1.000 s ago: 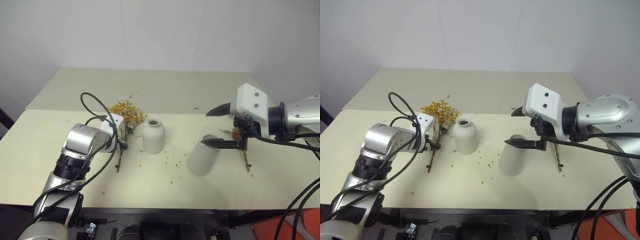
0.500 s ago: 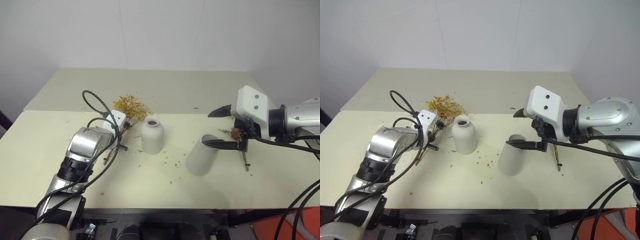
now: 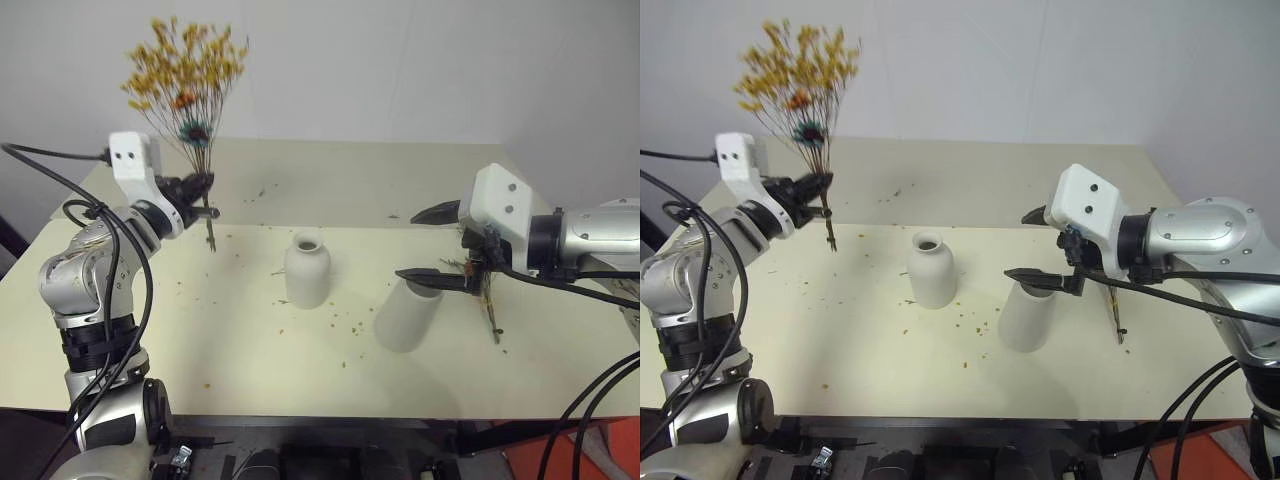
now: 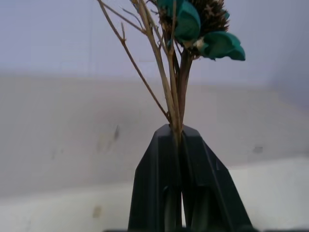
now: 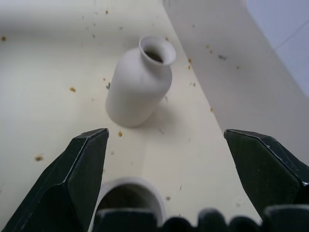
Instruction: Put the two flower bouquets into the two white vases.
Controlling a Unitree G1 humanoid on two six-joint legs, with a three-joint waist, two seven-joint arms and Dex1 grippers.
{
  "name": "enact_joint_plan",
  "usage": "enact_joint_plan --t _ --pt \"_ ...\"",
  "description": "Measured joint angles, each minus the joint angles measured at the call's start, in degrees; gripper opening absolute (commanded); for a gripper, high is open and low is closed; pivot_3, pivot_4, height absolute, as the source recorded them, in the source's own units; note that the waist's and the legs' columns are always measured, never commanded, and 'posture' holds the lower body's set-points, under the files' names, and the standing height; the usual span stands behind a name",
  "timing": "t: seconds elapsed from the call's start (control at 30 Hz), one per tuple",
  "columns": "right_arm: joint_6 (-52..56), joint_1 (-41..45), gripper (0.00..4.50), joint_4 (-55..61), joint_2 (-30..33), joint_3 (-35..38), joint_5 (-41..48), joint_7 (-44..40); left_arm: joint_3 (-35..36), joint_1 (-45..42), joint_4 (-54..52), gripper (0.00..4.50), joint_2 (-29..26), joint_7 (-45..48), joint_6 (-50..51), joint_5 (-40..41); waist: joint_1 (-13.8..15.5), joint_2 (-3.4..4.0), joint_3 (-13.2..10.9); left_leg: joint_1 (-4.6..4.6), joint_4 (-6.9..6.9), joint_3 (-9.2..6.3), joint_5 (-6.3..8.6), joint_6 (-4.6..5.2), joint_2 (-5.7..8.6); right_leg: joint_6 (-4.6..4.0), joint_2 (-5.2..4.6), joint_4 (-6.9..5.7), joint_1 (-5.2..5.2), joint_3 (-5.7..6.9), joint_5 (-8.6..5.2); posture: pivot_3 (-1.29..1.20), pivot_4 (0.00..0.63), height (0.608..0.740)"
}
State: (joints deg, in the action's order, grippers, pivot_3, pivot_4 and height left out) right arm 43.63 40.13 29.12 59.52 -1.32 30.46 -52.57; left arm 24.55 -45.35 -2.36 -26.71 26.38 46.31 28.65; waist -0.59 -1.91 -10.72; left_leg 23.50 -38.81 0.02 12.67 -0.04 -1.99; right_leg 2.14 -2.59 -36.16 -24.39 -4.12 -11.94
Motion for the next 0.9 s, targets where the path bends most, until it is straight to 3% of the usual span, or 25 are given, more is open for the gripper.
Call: enact_joint_plan --t 0.2,0.53,0.67,0.9 --pt "-0.2 -0.8 4.50 0.5 -3.3 0.0 -1.8 3.3 3.7 -6.1 16.4 0.10 5.0 19.5 -20.3 9.1 -0.1 0.00 0.0 0.02 -0.10 0.01 0.00 0.01 0.01 0.04 0.02 0.04 0.05 0.00 0.05 0.00 0.150 0.740" --pt "3.6 -1.9 4.50 3.1 -7.0 0.1 -2.3 8.7 3.3 -20.3 51.8 0.10 6.3 46.9 -24.7 14.2 -0.5 -0.01 0.0 0.24 -0.06 -0.04 -0.01 0.02 0.02 0.06 0.05 0.06 -0.12 0.02 0.04 0.00 0.150 0.740" --pt "5.8 -2.2 4.50 5.1 -7.1 0.1 -2.1 9.5 3.3 -23.8 60.0 0.10 6.6 51.1 -24.7 14.2 -0.5 -0.01 0.0 0.28 -0.04 -0.09 -0.01 0.02 0.02 0.06 0.05 0.06 -0.15 0.05 0.03 0.00 0.150 0.740" --pt "9.3 -2.1 4.50 7.0 -8.9 0.1 -1.6 12.7 0.7 -25.7 65.1 0.10 7.1 57.7 -27.0 10.7 -0.4 -0.01 0.0 0.27 -0.05 -0.10 -0.01 0.02 0.02 0.07 0.05 0.03 -0.15 0.06 0.03 0.00 0.150 0.740"
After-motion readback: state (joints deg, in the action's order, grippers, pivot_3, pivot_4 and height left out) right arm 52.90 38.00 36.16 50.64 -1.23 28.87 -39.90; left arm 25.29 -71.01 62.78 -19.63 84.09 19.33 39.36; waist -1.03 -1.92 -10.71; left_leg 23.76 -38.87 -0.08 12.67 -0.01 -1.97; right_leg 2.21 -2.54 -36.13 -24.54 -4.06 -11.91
